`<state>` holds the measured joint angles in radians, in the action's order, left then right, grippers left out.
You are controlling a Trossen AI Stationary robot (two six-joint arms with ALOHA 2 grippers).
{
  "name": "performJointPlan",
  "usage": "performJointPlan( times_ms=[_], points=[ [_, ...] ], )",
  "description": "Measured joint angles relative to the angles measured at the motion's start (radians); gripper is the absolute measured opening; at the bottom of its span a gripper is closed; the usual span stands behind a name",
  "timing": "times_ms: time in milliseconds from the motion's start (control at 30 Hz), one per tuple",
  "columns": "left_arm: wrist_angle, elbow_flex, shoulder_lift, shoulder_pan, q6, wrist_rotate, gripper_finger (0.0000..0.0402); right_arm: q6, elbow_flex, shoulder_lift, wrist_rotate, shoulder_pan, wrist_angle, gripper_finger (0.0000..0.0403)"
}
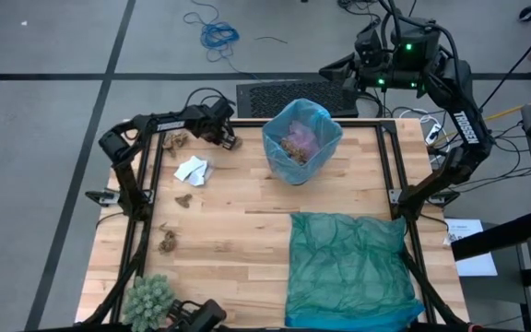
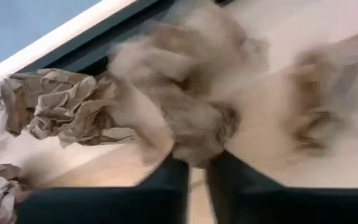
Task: Place trash/remove bag and relplace
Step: Put the brown napkin into the black trash bin
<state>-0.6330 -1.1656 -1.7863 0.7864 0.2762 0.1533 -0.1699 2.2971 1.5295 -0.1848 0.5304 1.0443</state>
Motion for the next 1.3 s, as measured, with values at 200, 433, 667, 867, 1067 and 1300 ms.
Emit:
performJointPlan(
  times_ms=[200,433,667,867,1067,1300],
  points=[
    [-0.001,0.000,0.141,-0.026,-0.003,-0.008,0.0003,0.001,0.000,0.000,0.000,0.000,0.000,0.0000],
    [0.024,0.000,0.393,-0.079,0.005,-0.075,0.0001,0.022,0.000,0.000,0.000,0.000,0.000,0.0000],
    [0.376,0.000,0.581,-0.139,0.124,-0.289,0.0001,0.042,0.000,0.000,0.000,0.000,0.000,0.0000],
    [0.667,-0.033,0.570,-0.198,0.162,-0.423,0.0000,0.059,0.000,0.000,0.000,0.000,-0.001,0.0000],
    [0.550,-0.219,0.428,-0.259,0.076,-0.434,0.0000,0.080,0.000,0.001,0.000,0.000,-0.001,0.0000],
    [0.297,-0.453,0.219,-0.328,-0.034,-0.441,0.0000,0.079,0.000,0.001,0.000,0.000,-0.001,0.0000]
  ],
)
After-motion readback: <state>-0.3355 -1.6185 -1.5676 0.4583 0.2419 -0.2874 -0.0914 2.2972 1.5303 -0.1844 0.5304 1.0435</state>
